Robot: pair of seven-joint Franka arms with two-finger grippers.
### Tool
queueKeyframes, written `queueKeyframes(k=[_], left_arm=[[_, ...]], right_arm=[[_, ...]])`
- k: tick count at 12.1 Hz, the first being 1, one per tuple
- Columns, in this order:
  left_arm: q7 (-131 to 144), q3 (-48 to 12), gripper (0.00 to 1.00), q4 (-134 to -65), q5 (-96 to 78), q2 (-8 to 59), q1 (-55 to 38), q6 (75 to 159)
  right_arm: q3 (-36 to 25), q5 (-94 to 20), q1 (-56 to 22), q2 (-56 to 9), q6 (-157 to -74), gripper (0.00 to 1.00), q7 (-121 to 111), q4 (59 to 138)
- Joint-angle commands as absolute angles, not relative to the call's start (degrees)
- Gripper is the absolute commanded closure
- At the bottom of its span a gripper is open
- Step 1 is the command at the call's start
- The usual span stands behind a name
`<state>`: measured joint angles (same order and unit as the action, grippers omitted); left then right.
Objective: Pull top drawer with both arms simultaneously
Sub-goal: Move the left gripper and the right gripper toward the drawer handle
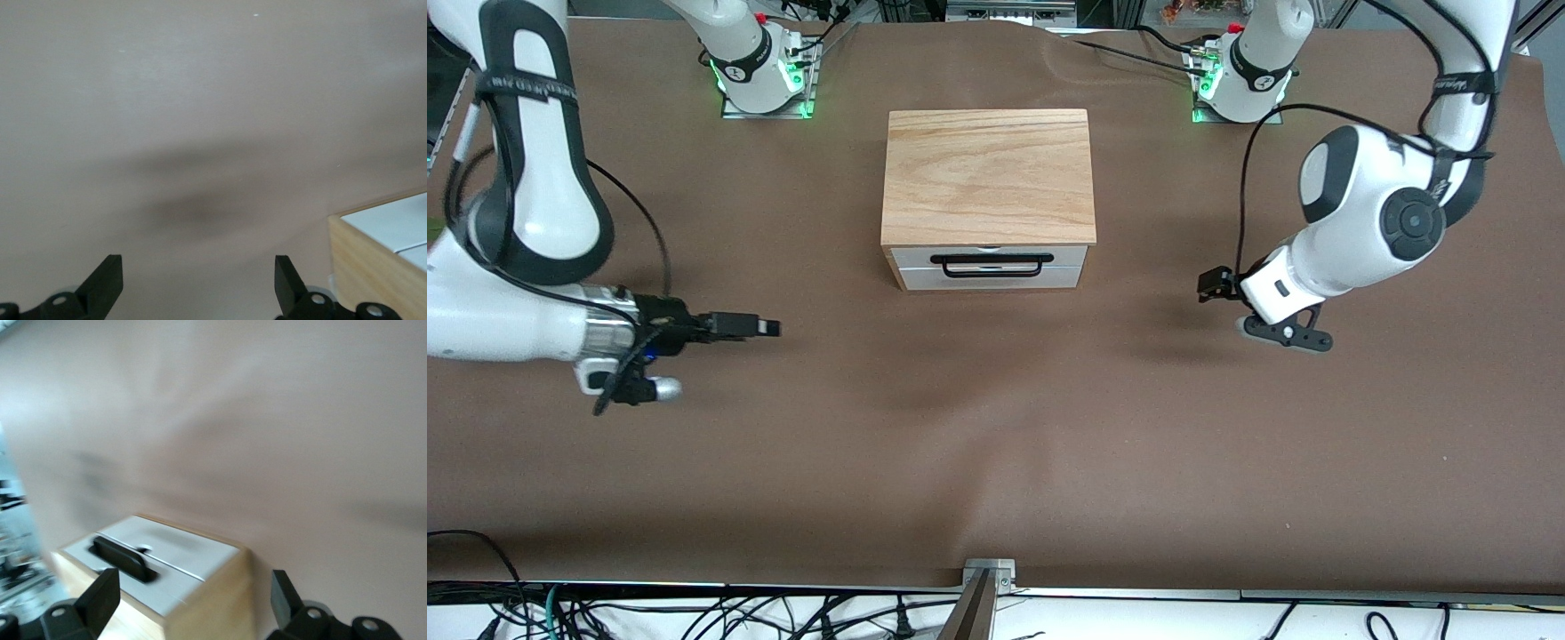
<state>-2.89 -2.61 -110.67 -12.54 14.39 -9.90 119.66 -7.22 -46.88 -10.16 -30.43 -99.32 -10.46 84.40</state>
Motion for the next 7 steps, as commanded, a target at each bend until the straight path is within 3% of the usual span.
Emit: queueKeyframes(k=[1,4,7], left_arm=[[-4.38,-2.72,0.00,-110.83,-20.44,17.39,-10.98,122.25],[-13.06,-2.72,0.00,-110.83,-38.77,21.08,-12.04,124.10],[-24.83,-2.72,0.00,-112.06,-59.80,24.42,-12.22,123.75]], right_arm=[[-7.38,-60.33,-11.51,-35.23,-100.37,0.00,-21.05,85.42],[-7.38,-75.80,-13.26,-36.12,-100.37,0.00,-36.35,93.31],[-7.30,-83.47,-17.04,-35.86,-101.16,0.00,-40.85,96.93]])
